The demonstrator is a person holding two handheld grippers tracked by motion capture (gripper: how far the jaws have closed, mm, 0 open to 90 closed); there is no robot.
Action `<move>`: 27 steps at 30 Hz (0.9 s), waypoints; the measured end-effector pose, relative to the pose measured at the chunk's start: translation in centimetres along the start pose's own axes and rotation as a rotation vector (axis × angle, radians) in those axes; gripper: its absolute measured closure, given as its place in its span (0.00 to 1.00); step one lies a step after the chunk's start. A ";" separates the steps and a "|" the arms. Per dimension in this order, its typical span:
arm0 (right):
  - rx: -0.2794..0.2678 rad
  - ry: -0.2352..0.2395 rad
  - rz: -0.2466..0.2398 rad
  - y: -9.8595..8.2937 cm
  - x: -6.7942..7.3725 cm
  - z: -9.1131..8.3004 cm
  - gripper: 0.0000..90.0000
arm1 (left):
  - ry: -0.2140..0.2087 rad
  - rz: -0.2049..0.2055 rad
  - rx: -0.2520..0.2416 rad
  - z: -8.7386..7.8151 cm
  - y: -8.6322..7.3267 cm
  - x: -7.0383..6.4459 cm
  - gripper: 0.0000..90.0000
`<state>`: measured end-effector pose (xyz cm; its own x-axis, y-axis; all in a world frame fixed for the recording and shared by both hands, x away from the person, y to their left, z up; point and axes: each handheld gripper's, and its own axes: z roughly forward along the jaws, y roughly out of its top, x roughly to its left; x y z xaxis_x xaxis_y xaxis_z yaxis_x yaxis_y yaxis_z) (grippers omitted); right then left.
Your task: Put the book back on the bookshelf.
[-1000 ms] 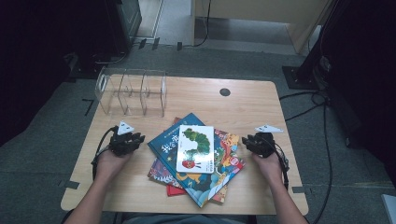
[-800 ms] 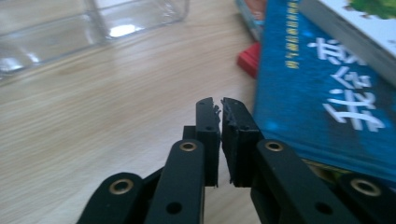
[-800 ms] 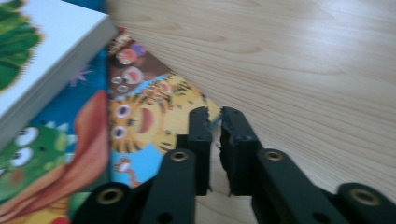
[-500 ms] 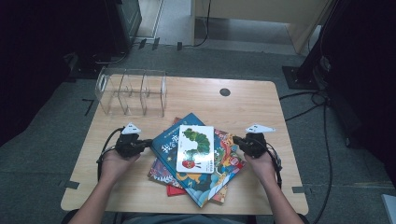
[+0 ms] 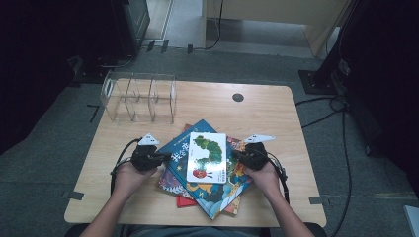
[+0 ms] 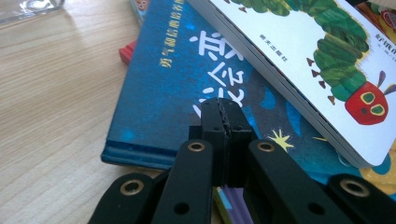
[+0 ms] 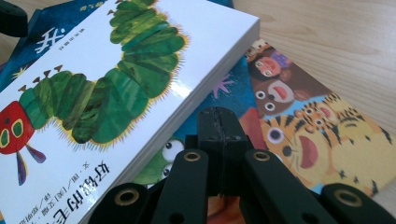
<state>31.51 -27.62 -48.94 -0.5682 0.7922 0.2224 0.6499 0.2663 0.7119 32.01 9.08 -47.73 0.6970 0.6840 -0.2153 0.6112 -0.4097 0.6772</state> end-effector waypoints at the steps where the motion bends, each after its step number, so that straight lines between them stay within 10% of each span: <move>1: 0.002 0.000 -0.001 0.0 0.1 0.1 1.00 | -0.003 0.006 0.002 0.1 0.0 -0.1 1.00; 27: 0.000 0.030 -0.022 1.1 0.6 1.5 1.00 | -0.084 0.057 0.034 1.9 0.4 -2.4 1.00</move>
<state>32.63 -26.06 -49.03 -0.5972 0.7695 0.2265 0.6370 0.2833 0.7170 31.32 6.08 -48.28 0.7588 0.6070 -0.2363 0.5814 -0.4676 0.6659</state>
